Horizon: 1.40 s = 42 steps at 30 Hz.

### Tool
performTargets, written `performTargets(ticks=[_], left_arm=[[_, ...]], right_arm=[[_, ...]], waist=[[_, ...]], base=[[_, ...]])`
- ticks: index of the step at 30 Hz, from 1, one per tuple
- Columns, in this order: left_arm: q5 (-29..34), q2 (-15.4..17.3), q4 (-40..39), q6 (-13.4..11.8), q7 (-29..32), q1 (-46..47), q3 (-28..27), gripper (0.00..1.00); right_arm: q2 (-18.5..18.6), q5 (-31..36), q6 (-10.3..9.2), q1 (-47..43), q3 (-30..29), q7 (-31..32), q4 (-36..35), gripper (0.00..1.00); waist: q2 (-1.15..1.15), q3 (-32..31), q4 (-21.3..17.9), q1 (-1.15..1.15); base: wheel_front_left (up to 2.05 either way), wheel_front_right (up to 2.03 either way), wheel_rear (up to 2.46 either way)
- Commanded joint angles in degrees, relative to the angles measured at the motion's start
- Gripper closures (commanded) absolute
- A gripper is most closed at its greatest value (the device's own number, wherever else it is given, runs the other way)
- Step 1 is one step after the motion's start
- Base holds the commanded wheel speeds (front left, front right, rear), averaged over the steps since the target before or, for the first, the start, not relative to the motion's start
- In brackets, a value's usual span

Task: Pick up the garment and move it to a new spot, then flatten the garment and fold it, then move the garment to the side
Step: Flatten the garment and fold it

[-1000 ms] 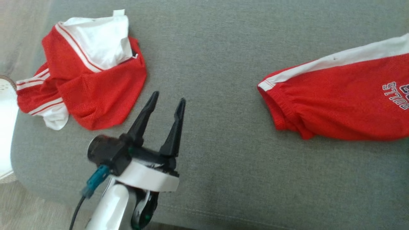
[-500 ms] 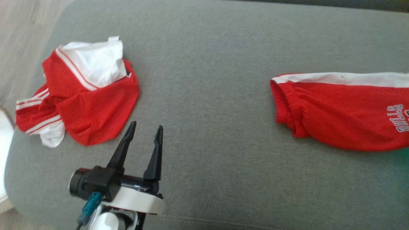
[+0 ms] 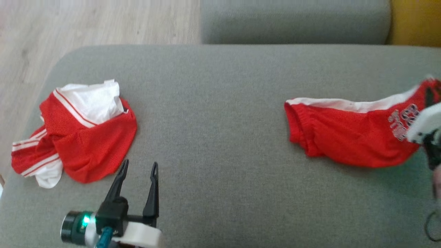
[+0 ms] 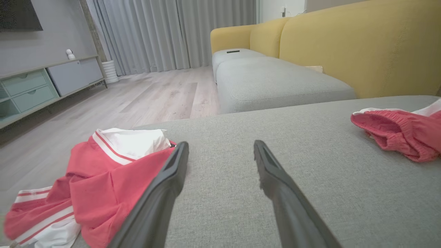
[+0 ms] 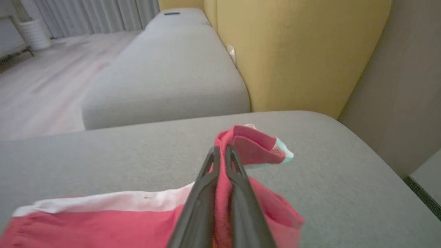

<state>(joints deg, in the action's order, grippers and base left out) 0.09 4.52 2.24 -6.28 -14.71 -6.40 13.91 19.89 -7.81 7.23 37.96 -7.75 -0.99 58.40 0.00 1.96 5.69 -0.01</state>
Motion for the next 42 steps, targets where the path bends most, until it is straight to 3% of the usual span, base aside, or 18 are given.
performTargets(ticks=[1,6,13,23,24,25,33,42], left_arm=[[0.8,0.6,-1.6,-0.7,-0.3,1.2,-2.0,0.00],[1.2,0.8,-0.4,-2.2,-0.3,0.1,-1.7,0.00],[1.0,1.1,0.7,-2.3,-0.3,0.5,-0.6,0.00],[-0.1,0.9,2.0,-2.3,-0.3,2.1,0.3,0.00],[-0.3,0.9,2.1,-2.3,-0.3,2.1,0.3,0.00],[-0.4,0.9,2.1,-2.4,-0.3,2.1,0.3,0.00],[-1.2,0.6,2.2,-3.2,-0.3,1.6,0.0,0.00],[-1.5,1.3,1.1,-4.1,-0.3,0.6,-1.5,0.00]], right_arm=[[-0.3,-0.8,0.25,0.0,1.7,-1.0,-3.5,1.00],[-6.1,-2.3,0.25,-2.2,5.1,-0.4,-10.2,1.00],[-13.2,-3.5,0.25,-4.9,9.6,2.4,-16.9,1.00],[-16.7,-4.5,0.25,-6.9,16.4,4.6,-15.3,0.99],[-16.8,-5.0,0.25,-7.3,17.6,4.5,-15.3,0.68],[-16.9,-5.7,0.25,-7.8,18.6,4.2,-15.6,0.00],[-16.7,-10.7,0.25,-13.9,26.5,-2.4,-23.5,0.00],[-11.8,-9.2,0.25,-25.2,26.5,-10.9,-33.4,0.00]], waist=[[0.00,-2.0,-0.3,0.01],[0.00,-3.6,0.6,0.01],[0.00,-3.8,2.7,0.01],[0.00,-3.0,5.7,0.01],[0.00,-2.9,5.8,0.01],[0.00,-2.9,5.8,0.01],[0.00,-3.1,4.1,0.01],[0.00,-4.1,0.8,0.01]], base=[[0.00,0.00,0.00],[0.00,0.00,0.00],[0.00,0.00,0.00],[0.00,0.00,0.00],[0.00,0.00,0.00],[0.00,0.00,0.00],[0.00,0.00,0.00],[0.00,0.00,0.00]])
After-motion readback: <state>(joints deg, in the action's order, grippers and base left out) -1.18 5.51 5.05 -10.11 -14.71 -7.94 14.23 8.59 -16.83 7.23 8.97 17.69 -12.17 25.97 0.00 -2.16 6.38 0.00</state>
